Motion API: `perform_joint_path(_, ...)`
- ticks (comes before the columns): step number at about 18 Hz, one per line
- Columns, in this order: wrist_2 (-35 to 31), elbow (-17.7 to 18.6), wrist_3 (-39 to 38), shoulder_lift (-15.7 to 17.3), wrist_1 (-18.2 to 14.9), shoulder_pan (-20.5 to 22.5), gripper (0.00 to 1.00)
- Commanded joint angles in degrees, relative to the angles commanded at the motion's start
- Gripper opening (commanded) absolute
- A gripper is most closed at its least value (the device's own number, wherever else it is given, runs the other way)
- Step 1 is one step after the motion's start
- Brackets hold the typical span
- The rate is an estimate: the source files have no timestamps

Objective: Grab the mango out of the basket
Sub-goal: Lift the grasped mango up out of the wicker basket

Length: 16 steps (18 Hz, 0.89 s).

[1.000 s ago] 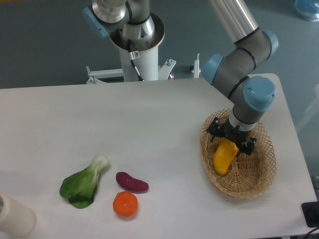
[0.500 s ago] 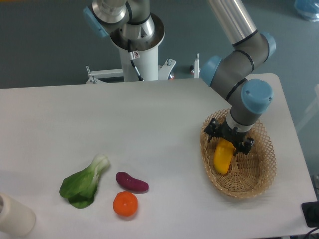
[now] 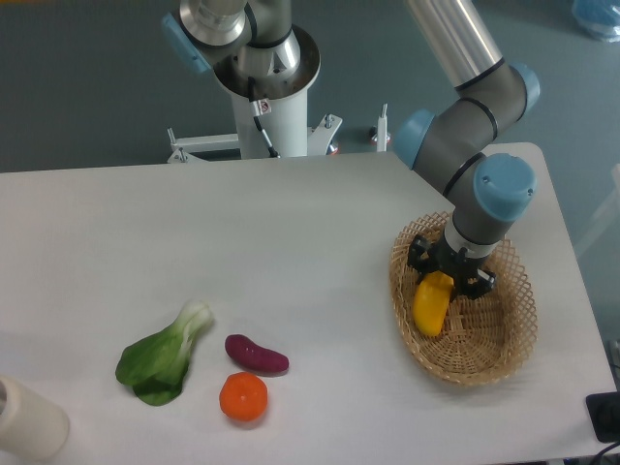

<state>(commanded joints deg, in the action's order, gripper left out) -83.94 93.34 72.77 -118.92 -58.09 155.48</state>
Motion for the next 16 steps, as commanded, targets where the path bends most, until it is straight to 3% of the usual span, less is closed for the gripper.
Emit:
perform_joint_path(7, 5.62, -4.75, -1.49, 3.42, -3.34, 0.18, 0.47)
perform_joint_path(14, 19.76, -4.75, -17.72, 11.07, -3.96, -0.61, 0.48)
perform_joint_path(16, 21.44, -3.96, -19.59, 11.87, -3.96, -0.88, 0.48)
